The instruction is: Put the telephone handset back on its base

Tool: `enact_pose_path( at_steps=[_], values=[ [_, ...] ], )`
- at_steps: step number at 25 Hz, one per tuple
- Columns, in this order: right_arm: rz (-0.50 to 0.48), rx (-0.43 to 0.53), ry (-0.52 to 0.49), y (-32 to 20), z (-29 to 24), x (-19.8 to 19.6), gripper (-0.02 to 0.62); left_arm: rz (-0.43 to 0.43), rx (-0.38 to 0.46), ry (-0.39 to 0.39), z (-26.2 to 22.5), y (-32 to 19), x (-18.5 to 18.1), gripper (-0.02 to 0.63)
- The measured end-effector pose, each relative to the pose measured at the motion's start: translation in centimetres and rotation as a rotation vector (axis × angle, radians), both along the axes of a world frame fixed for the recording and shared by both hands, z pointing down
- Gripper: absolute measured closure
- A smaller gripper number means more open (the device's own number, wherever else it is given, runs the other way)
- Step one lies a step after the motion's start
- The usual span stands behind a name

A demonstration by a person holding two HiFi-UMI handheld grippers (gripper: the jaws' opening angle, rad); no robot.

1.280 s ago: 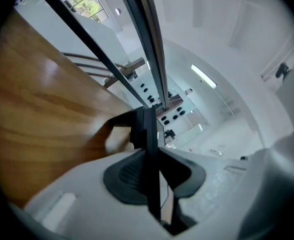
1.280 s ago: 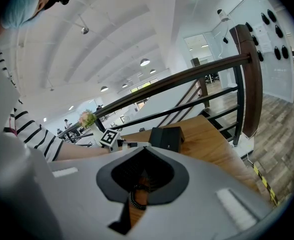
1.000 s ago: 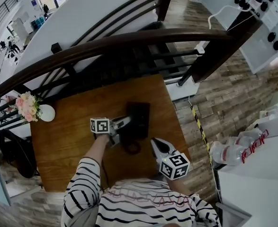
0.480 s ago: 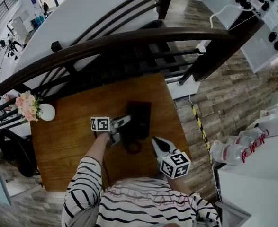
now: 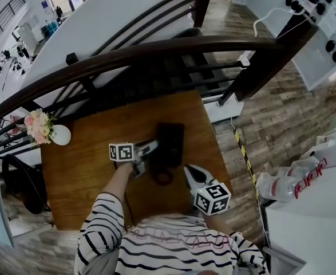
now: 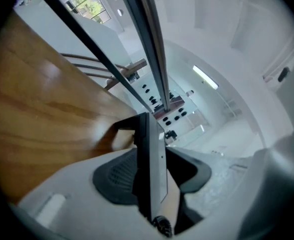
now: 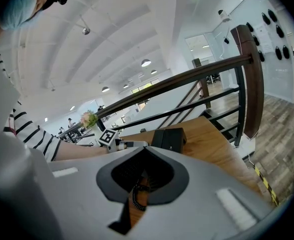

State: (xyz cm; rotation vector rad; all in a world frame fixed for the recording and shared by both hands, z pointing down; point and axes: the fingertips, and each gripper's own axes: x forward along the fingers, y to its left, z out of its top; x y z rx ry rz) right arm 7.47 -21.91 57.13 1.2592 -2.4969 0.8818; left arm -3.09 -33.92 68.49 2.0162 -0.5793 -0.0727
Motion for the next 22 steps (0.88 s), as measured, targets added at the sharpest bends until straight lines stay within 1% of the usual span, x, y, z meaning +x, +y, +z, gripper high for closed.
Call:
enact_pose_path(
  at_steps=[4, 8, 14, 19, 22],
  values=[
    [-0.004, 0.011, -0.003, 1.0, -0.3, -0.2, 0.595, -0.003, 0.071, -0.068, -1.2, 1.2, -0.4, 0.433],
    [-0.012, 0.021, -0.010, 1.9, -0.5, -0.4, 0.595, -0.014, 0.138, -0.073, -3.8, 2.9, -0.3, 0.433],
    [-0.028, 0.036, -0.017, 3.3, -1.3, -1.1, 0.595, -0.045, 0.220, -0.107, -6.7, 6.0, -0.9, 0.444],
    [-0.030, 0.050, -0.026, 4.9, -1.8, -1.2, 0.595, -0.074, 0.276, -0.101, -9.3, 8.7, -1.2, 0.476],
    [-0.022, 0.054, -0.032, 5.9, -2.0, -1.5, 0.595, -0.091, 0.305, -0.108, -10.5, 10.4, -1.6, 0.506]
  ],
)
